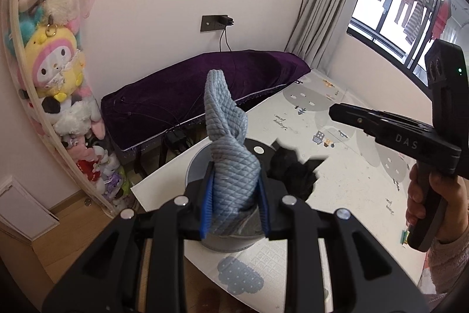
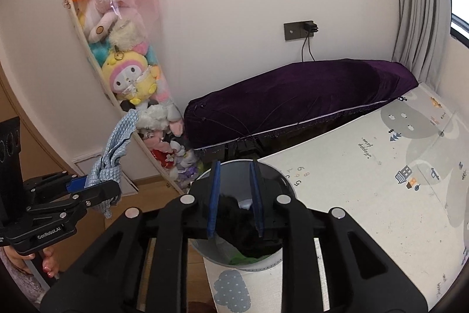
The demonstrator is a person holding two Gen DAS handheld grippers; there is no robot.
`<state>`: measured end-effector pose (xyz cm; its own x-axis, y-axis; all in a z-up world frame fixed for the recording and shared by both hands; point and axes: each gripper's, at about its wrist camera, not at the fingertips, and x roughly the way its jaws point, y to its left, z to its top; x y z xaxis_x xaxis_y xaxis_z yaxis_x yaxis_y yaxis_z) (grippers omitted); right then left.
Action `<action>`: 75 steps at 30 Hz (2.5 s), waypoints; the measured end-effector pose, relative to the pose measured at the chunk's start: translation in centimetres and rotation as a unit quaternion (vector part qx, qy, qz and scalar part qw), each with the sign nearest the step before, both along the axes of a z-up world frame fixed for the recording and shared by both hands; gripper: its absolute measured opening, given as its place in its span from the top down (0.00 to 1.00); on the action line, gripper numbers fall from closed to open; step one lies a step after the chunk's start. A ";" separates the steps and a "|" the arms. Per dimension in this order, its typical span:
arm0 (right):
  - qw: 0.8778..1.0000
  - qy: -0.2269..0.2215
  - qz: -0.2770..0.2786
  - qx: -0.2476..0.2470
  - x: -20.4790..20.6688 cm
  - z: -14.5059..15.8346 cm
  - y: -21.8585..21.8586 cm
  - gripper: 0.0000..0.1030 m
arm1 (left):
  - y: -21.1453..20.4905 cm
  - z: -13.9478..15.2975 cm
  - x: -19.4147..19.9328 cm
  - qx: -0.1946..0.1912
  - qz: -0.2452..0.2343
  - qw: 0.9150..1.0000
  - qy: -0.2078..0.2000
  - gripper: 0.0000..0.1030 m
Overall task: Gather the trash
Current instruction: 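Open both tools over the grey bin, dropping sock and black cloth inside, then move both tools back toward the pink yarn ball and plastic bag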
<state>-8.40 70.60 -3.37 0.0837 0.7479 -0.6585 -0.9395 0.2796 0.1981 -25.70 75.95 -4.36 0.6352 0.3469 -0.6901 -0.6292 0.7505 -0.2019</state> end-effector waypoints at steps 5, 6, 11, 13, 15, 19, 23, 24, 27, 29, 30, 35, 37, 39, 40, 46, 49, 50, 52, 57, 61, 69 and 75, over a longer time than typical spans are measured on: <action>1.000 0.008 -0.024 -0.011 0.5 -0.3 1.0 0.80 | 1.6 -0.2 1.6 -0.007 -0.037 0.999 0.001 0.75; 1.000 0.010 -0.028 -0.011 0.6 -0.3 1.0 0.79 | 1.8 -0.2 1.9 -0.011 -0.044 0.999 -0.001 0.75; 0.999 0.005 -0.050 -0.013 0.9 -0.3 1.0 0.74 | 2.1 -0.2 3.4 -0.005 -0.077 0.997 0.006 0.72; 0.998 0.006 -0.060 -0.013 1.0 -0.2 0.6 0.72 | 2.2 -0.3 4.1 -0.009 -0.094 0.996 0.008 0.65; 0.997 0.003 -0.071 -0.015 1.1 -0.1 0.1 0.69 | 2.2 -0.4 4.5 -0.003 -0.103 0.995 0.009 0.48; 0.995 -0.003 -0.095 -0.019 1.0 0.0 -1.0 0.69 | 2.2 -0.5 5.6 0.001 -0.118 0.993 0.006 0.32; 0.992 -0.006 -0.122 -0.025 0.9 0.0 -2.6 0.69 | 2.2 -0.4 6.0 -0.006 -0.138 0.990 -0.002 0.32; 0.991 -0.006 -0.129 -0.026 0.9 0.0 -3.0 0.69 | 2.0 -0.3 6.1 -0.004 -0.143 0.990 -0.002 0.32; 0.987 -0.009 -0.157 -0.031 0.7 -0.1 -4.3 0.62 | 1.3 0.0 6.3 0.001 -0.164 0.986 -0.004 0.32; 0.984 -0.011 -0.177 -0.033 0.4 -0.2 -5.3 0.60 | 0.8 -0.1 6.5 0.005 -0.179 0.984 -0.002 0.32; 0.982 -0.011 -0.186 -0.034 0.2 -0.3 -5.8 0.60 | 0.4 -0.1 6.6 0.007 -0.188 0.982 -0.001 0.32; 0.971 -0.013 -0.236 -0.042 -0.8 -1.1 -9.3 0.53 | -2.1 -1.0 7.3 0.006 -0.237 0.971 0.006 0.32; 0.966 -0.014 -0.254 -0.044 -1.4 -1.3 -11.2 0.49 | -3.5 -1.4 7.7 0.004 -0.252 0.968 0.010 0.32; 0.960 -0.021 -0.276 -0.047 -2.1 -1.3 -13.6 0.45 | -5.1 -1.6 8.3 -0.002 -0.269 0.963 0.011 0.32; 0.956 -0.025 -0.288 -0.047 -2.5 -1.4 -14.9 0.42 | -6.1 -1.6 8.6 -0.004 -0.279 0.960 0.011 0.32; 0.928 -0.028 -0.370 -0.043 -3.7 -1.6 -24.5 0.25 | -14.1 -1.3 10.4 0.010 -0.334 0.942 0.012 0.32; 0.910 -0.020 -0.412 -0.035 -4.4 -1.9 -30.6 0.20 | -19.1 -1.5 11.0 0.011 -0.355 0.935 0.009 0.29; 0.904 -0.018 -0.427 -0.032 -4.6 -1.9 -32.9 0.18 | -21.0 -1.5 11.2 0.010 -0.363 0.932 0.008 0.29; 0.891 -0.019 -0.453 -0.031 -5.4 -2.1 -37.5 0.15 | -25.0 -1.7 11.5 0.010 -0.376 0.927 0.004 0.29; 0.861 -0.020 -0.506 -0.031 -7.4 -2.2 -50.1 0.13 | -35.8 -2.5 11.6 -0.003 -0.409 0.912 0.001 0.25; 0.837 -0.003 -0.544 -0.052 -8.1 -2.9 -58.7 0.13 | -43.8 -3.5 12.2 -0.029 -0.436 0.900 0.010 0.25; 0.800 -0.007 -0.596 -0.069 -8.6 -3.3 -70.7 0.14 | -55.6 -3.7 14.8 -0.007 -0.499 0.866 0.034 0.25; 0.785 0.003 -0.616 -0.064 -5.4 -4.1 -75.8 0.14 | -60.3 -4.1 19.6 -0.010 -0.520 0.854 0.027 0.25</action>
<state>-13.76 -5.22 -7.48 0.6888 0.0303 -0.7243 0.0597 0.9934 0.0983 -6.13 15.64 -8.49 0.5603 -0.3974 -0.7267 0.3668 0.9057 -0.2125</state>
